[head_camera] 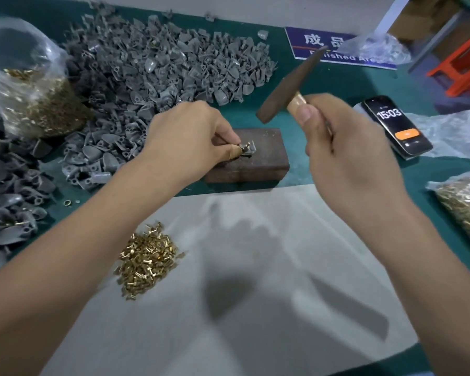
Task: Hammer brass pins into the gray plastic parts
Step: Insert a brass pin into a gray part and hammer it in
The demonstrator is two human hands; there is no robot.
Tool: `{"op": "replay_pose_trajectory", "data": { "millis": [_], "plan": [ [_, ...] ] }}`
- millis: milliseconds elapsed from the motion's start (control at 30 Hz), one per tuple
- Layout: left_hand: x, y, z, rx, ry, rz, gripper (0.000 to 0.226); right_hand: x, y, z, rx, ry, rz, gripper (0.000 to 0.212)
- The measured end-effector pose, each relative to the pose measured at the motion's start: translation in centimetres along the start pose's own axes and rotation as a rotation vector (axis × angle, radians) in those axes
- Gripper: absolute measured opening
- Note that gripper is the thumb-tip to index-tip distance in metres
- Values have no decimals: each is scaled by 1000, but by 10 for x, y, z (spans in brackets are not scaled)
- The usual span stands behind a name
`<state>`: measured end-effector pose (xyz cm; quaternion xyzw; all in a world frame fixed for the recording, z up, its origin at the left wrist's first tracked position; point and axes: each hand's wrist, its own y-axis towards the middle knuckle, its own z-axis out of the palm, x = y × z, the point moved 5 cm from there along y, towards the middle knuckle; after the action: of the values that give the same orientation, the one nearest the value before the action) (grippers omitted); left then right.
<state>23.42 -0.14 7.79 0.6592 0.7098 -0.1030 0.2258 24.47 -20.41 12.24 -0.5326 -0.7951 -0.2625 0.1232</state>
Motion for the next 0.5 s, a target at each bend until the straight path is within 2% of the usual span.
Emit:
{"op": "replay_pose_trajectory", "data": {
  "millis": [67,167,333,433,500],
  "plan": [
    [1,0,0,0,-3,-2,7,5,-7,8,25,-40,2,37],
    [-1,0,0,-8,9,9,5,4,-13,23,160,-138,12,40],
    [-1,0,0,-12,8,17,4,-5,-6,9,-35,24,40,34],
    [0,0,0,-14,15,23,6,-2,-8,22,143,-107,38,38],
    [0,0,1,-13,18,32,6,-5,-4,18,134,-96,42,39]
  ]
}}
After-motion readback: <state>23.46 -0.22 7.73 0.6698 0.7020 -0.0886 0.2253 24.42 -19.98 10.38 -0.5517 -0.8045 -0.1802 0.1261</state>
